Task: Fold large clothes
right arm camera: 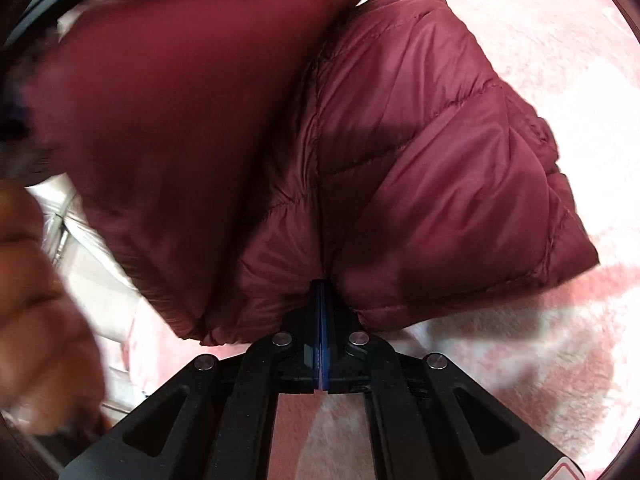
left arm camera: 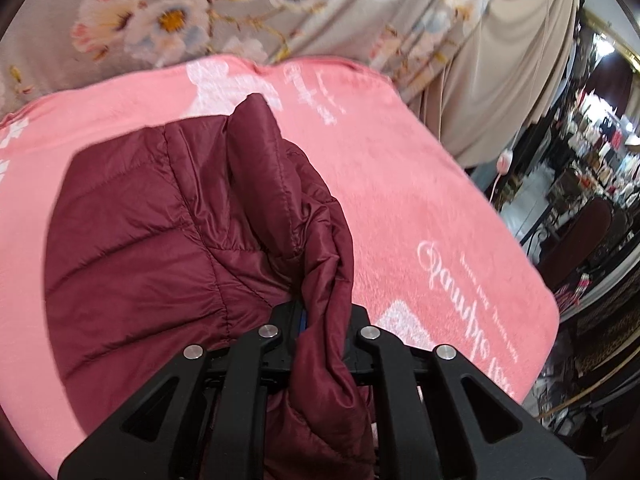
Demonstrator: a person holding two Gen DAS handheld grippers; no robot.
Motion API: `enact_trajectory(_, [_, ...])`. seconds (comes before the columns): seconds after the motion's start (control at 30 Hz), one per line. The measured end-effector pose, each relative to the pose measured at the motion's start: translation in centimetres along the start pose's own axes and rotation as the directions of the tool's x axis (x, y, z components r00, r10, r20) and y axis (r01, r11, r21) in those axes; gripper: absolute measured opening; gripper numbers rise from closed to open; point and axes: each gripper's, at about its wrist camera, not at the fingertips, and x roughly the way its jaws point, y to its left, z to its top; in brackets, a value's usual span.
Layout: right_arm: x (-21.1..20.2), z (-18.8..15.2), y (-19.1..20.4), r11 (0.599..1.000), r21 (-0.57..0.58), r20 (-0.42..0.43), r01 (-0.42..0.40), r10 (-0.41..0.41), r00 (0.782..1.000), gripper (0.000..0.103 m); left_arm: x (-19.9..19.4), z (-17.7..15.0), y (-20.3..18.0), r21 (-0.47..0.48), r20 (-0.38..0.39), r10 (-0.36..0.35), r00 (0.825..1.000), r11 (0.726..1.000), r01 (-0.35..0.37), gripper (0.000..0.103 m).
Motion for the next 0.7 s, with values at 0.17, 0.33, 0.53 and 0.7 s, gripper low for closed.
enact_trajectory(0.17, [-2.1, -0.9, -0.2, 1.000, 0.011, 0.019, 0.017, -0.017, 1.000, 0.000, 4.1, -0.9, -1.3, 0.026, -0.084, 0.006, 0.996, 1.000, -0.003, 0.008])
enact_trajectory(0.33, [-4.9, -1.7, -0.1, 0.992, -0.003, 0.077, 0.123, -0.122, 0.990, 0.000, 6.5, -1.8, -1.9, 0.051, -0.126, 0.020, 0.992, 0.999, -0.014, 0.008])
enact_trajectory(0.53, [-9.9, 0.1, -1.3, 0.969, 0.038, 0.215, 0.243, -0.245, 0.945, 0.006, 8.3, -2.6, -1.9, 0.068, -0.151, 0.029, 0.988, 0.997, -0.019, 0.008])
enact_trajectory(0.7, [-12.8, 3.8, -0.9, 0.977, 0.063, 0.301, 0.205, -0.215, 0.929, 0.011, 7.9, -2.7, -2.9, 0.126, -0.112, 0.054, 0.992, 0.991, -0.039, 0.013])
